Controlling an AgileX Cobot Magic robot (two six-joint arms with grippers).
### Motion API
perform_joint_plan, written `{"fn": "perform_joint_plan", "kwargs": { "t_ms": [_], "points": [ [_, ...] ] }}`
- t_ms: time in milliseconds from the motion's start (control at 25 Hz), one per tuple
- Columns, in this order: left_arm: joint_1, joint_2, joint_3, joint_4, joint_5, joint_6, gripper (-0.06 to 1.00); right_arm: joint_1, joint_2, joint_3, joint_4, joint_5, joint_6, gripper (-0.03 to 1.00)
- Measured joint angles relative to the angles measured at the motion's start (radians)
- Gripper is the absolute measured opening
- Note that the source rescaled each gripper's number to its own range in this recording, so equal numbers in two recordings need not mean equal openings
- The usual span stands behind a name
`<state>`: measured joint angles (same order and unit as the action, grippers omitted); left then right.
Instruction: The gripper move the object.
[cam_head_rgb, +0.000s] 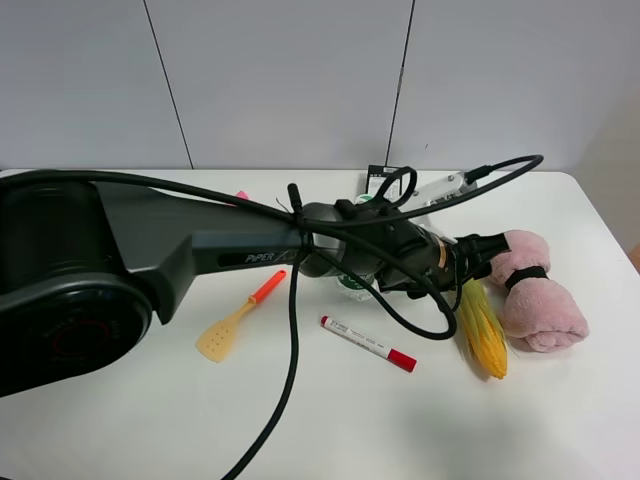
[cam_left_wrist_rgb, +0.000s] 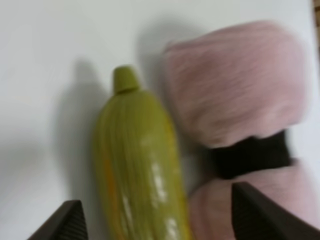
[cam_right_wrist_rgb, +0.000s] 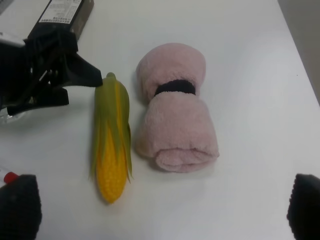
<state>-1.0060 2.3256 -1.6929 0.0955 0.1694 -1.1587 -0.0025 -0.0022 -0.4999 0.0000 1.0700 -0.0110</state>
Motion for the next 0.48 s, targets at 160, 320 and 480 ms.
{"fn": "perform_joint_plan", "kwargs": {
  "t_ms": [160,320,480],
  "points": [
    [-0.003,-0.083,0.0,0.002,0.004,0.056,0.27,0.0,0.0,0.0,0.0,0.0,0.0,1.0],
    [-0.029,-0.183,0.0,0.003,0.042,0.294,0.27,0.0,0.0,0.0,0.0,0.0,0.0,1.0],
    [-0.053,-0.283,0.0,0.003,0.118,0.69,0.27,0.0,0.0,0.0,0.0,0.0,0.0,1.0]
  ]
}}
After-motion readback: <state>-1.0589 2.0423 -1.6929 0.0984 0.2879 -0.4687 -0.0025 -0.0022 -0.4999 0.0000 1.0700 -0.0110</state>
